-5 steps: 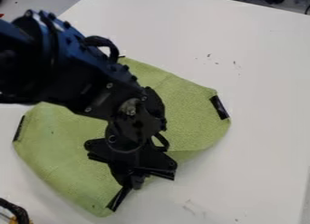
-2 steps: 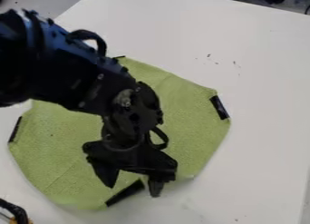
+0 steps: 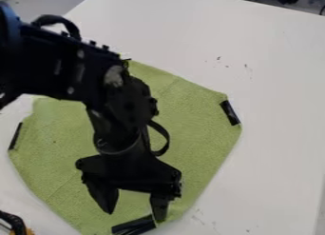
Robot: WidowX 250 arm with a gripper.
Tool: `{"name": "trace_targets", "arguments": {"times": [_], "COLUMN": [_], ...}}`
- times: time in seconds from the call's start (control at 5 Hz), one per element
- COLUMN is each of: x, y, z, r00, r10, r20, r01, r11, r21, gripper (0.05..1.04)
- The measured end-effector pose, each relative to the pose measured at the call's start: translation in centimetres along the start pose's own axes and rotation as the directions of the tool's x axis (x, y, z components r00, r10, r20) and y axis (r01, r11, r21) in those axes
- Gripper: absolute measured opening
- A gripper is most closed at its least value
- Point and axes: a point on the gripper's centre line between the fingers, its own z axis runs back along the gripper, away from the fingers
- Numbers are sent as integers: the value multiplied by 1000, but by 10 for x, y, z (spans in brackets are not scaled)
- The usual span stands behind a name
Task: Unfold the cloth from top right to left
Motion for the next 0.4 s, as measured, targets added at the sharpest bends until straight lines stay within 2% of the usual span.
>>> {"name": "trace_targets", "arguments": {"times": [0.4], "x": [20], "y": [18], "z": [4], "r00": [990], "r10": [-143], "r20": [17], "r01": [140], "r11": [984], "r21": [113], "gripper": [1001]}}
